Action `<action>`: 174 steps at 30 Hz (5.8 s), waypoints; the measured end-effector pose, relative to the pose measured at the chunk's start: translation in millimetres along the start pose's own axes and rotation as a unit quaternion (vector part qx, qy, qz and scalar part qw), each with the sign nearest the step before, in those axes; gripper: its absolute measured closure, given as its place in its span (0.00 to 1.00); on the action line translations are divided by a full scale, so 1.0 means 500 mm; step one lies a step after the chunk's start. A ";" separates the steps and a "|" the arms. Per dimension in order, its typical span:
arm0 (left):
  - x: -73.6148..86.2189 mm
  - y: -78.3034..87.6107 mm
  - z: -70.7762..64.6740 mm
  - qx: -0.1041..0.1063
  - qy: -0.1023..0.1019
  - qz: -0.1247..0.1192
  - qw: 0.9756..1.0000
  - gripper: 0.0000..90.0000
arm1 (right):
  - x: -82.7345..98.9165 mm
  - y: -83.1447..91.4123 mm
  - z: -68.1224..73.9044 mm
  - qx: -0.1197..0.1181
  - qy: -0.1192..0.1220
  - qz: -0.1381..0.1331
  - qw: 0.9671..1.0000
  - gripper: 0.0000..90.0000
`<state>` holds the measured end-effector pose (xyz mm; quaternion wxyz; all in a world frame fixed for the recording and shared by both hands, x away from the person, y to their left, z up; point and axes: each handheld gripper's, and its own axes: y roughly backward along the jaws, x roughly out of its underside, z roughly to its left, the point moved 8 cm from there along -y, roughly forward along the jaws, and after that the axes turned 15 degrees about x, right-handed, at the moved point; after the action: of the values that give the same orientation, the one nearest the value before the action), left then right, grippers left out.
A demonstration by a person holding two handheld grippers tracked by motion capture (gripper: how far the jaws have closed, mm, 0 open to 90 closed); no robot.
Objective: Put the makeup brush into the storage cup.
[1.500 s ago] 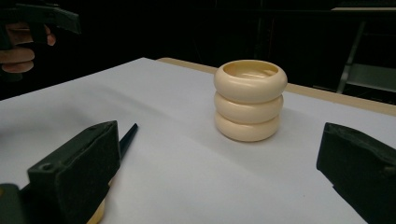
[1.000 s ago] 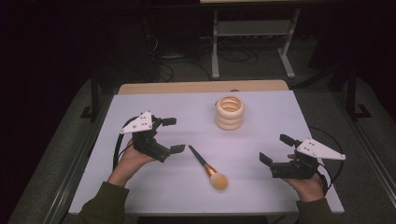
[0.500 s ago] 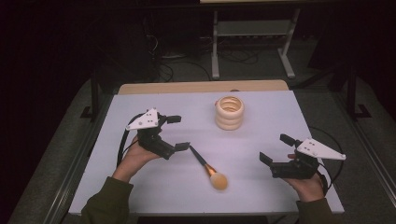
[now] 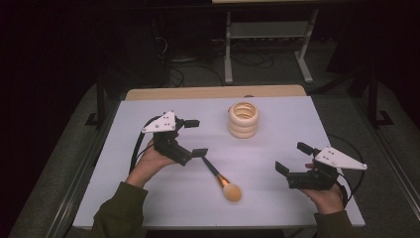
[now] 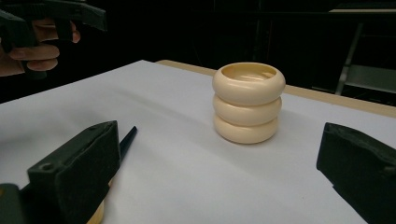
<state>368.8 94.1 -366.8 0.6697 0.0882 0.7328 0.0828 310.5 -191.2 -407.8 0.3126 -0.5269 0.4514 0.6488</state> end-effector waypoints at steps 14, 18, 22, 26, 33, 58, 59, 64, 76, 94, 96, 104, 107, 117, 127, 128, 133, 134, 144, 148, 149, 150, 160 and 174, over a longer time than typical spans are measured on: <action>-0.001 -0.026 0.004 0.028 -0.005 0.022 0.999 0.01 | 0.000 -0.001 0.000 -0.001 0.001 0.000 1.000 0.00; 0.005 -0.030 0.006 0.034 -0.005 0.044 0.998 0.02 | 0.000 -0.001 0.001 -0.002 0.001 0.001 1.000 0.00; 0.008 -0.029 0.014 0.038 -0.001 0.060 0.998 0.02 | 0.000 0.000 0.001 -0.002 0.000 0.000 1.000 0.00; 0.008 -0.029 0.020 0.042 0.008 0.082 0.996 0.02 | 0.000 -0.001 0.001 -0.002 0.000 0.000 1.000 0.00; 0.012 -0.036 0.022 0.055 0.012 0.120 0.991 0.02 | 0.000 -0.001 0.001 -0.002 0.000 0.001 1.000 0.00; 0.048 -0.084 0.008 0.101 0.004 0.231 0.968 0.02 | 0.000 0.000 0.002 -0.003 -0.001 0.001 1.000 0.00; 0.051 -0.086 0.007 0.103 0.005 0.235 0.967 0.02 | 0.000 0.000 0.003 -0.003 -0.001 0.001 1.000 0.00; 0.063 -0.095 0.004 0.109 0.000 0.256 0.961 0.02 | 0.000 0.000 0.002 -0.002 -0.001 0.000 1.000 0.00; 0.087 -0.104 0.003 0.127 -0.008 0.290 0.948 0.15 | 0.001 -0.001 0.004 -0.004 -0.001 0.001 1.000 0.00; 0.130 -0.122 0.000 0.150 -0.015 0.345 0.926 0.29 | 0.002 -0.001 0.003 -0.004 0.000 0.001 1.000 0.00; 0.135 -0.123 0.001 0.152 -0.018 0.351 0.924 0.31 | 0.002 -0.001 0.003 -0.004 -0.001 0.002 1.000 0.00; 0.158 -0.128 0.001 0.160 -0.023 0.380 0.911 0.38 | 0.002 -0.001 0.003 -0.005 -0.003 0.003 1.000 0.00; 0.165 -0.129 0.002 0.162 -0.029 0.390 0.906 0.40 | 0.003 -0.001 0.004 -0.005 -0.003 0.003 1.000 0.00; 0.191 -0.134 0.006 0.159 -0.040 0.423 0.891 0.46 | 0.003 -0.001 0.002 -0.004 -0.003 0.002 1.000 0.00; 0.204 -0.141 0.008 0.161 -0.062 0.445 0.879 0.51 | 0.003 -0.001 0.002 -0.004 -0.002 0.002 1.000 0.00; 0.205 -0.141 0.008 0.162 -0.065 0.447 0.877 0.52 | 0.003 -0.001 0.002 -0.004 -0.002 0.002 1.000 0.00; 0.209 -0.145 0.006 0.163 -0.067 0.449 0.876 0.56 | 0.003 -0.001 0.001 -0.003 -0.002 0.002 1.000 0.00; 0.210 -0.145 0.006 0.163 -0.067 0.450 0.876 0.56 | 0.003 -0.001 0.001 -0.003 -0.002 0.002 1.000 0.00; 0.212 -0.145 0.007 0.166 -0.070 0.450 0.874 0.59 | 0.004 -0.001 0.001 -0.004 -0.001 0.002 1.000 0.00; 0.212 -0.145 0.008 0.170 -0.069 0.447 0.876 0.60 | 0.003 -0.001 0.001 -0.004 -0.002 0.002 1.000 0.00; 0.212 -0.145 0.008 0.170 -0.069 0.447 0.875 0.60 | 0.003 -0.001 0.001 -0.004 -0.002 0.002 1.000 0.00; 0.212 -0.145 0.008 0.171 -0.068 0.446 0.876 0.60 | 0.003 -0.001 0.001 -0.004 -0.002 0.002 1.000 0.00; 0.228 -0.146 0.006 0.169 -0.075 0.471 0.862 0.67 | 0.003 0.000 0.000 -0.003 -0.002 0.002 1.000 0.00; 0.229 -0.144 -0.003 0.183 -0.067 0.475 0.858 0.81 | 0.003 -0.001 0.000 -0.003 -0.002 0.002 1.000 0.00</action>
<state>356.1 52.0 -494.7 0.5684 0.5521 0.5570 0.2489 310.5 -191.1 -409.5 0.3108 -0.5259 0.4495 0.6518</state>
